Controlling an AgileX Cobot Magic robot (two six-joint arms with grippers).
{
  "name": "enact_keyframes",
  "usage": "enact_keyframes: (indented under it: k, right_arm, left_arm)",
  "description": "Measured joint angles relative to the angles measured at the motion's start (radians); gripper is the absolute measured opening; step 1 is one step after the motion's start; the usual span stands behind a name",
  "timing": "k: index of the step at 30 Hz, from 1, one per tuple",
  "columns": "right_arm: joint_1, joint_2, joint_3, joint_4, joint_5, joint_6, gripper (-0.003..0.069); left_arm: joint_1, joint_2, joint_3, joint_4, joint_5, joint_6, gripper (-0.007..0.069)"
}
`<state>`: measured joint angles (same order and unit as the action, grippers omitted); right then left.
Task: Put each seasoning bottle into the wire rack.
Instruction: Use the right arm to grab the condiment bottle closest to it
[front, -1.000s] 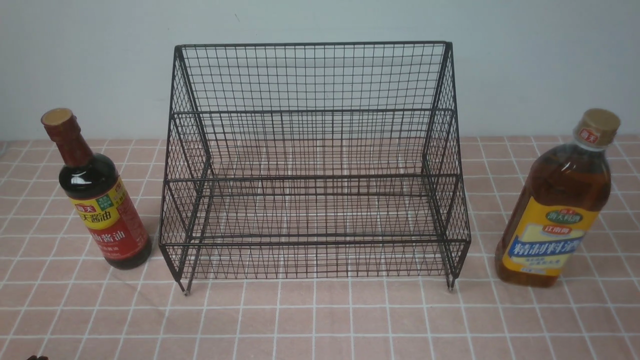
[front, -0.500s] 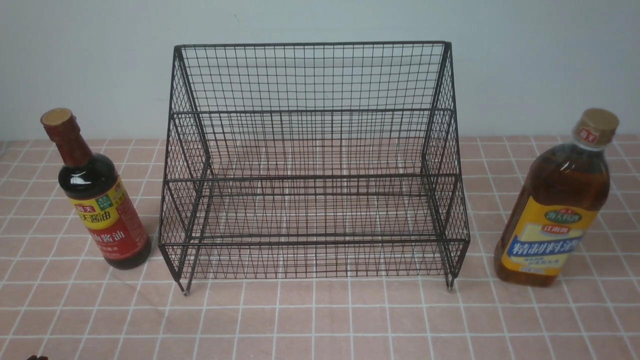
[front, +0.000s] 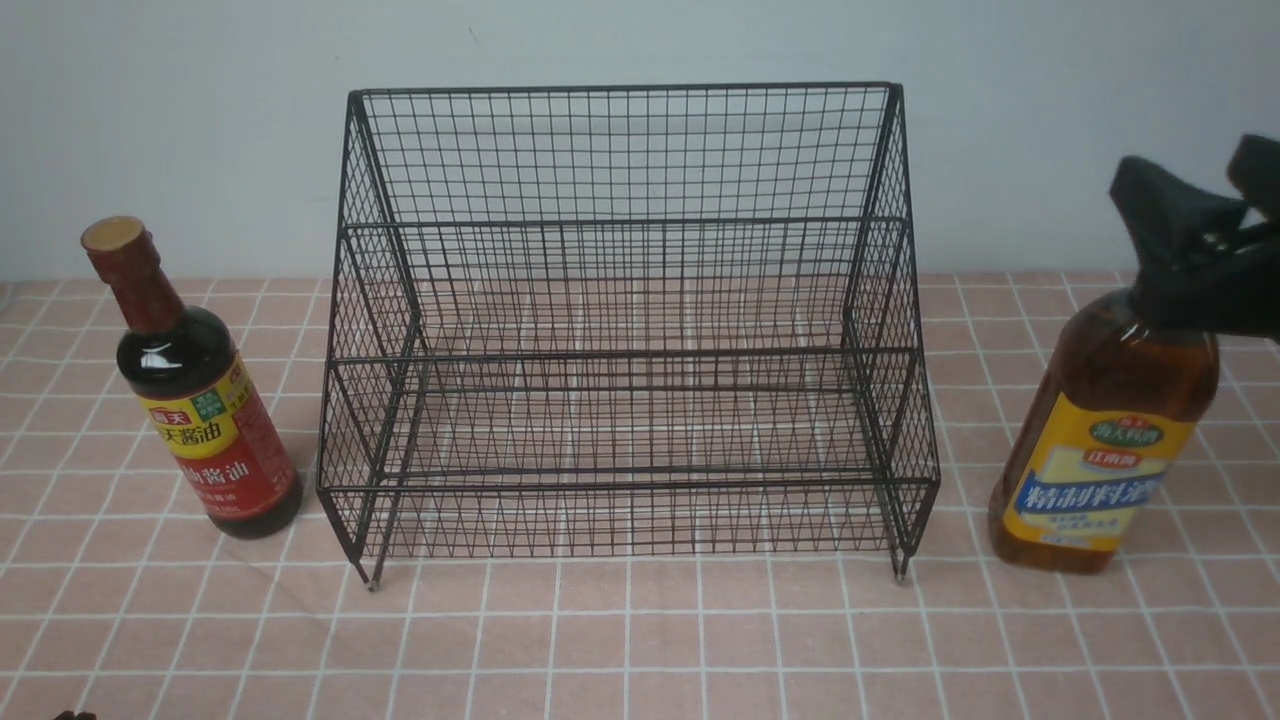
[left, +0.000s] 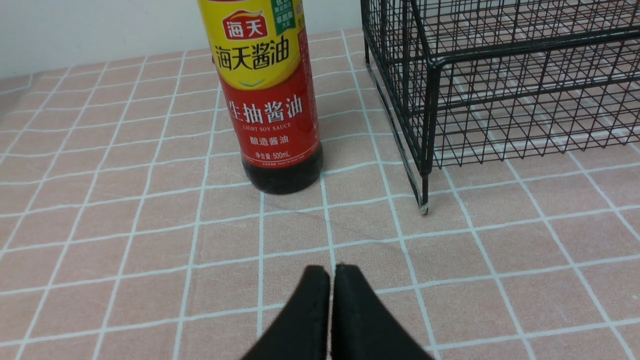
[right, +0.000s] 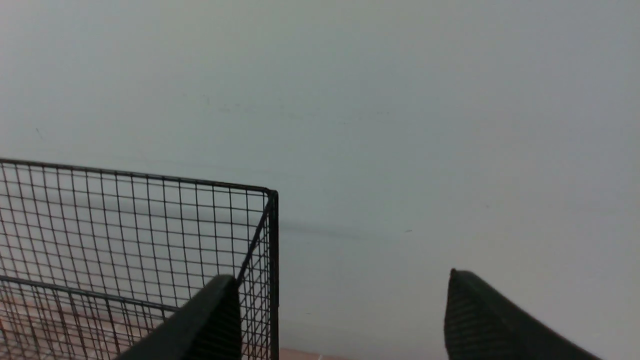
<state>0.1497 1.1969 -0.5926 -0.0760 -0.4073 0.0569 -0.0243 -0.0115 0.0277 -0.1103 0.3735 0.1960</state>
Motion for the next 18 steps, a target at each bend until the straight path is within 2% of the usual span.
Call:
enact_keyframes:
  k: [7, 9, 13, 18]
  right_arm:
    - [0.000, 0.112, -0.013, 0.049, -0.091, -0.105, 0.0491]
    - [0.000, 0.128, -0.015, 0.055, -0.114, -0.111, 0.0456]
    - [0.000, 0.147, -0.021, 0.062, -0.141, -0.122, 0.0251]
    - [0.000, 0.137, -0.021, 0.062, -0.132, -0.129, 0.0253]
  left_arm:
    - [0.000, 0.000, 0.000, 0.000, 0.000, 0.000, -0.0007]
    - [0.000, 0.000, 0.000, 0.000, 0.000, 0.000, -0.0007]
    - [0.000, 0.000, 0.000, 0.000, 0.000, 0.000, -0.0007]
    - [0.000, 0.000, 0.000, 0.000, 0.000, 0.000, -0.0007]
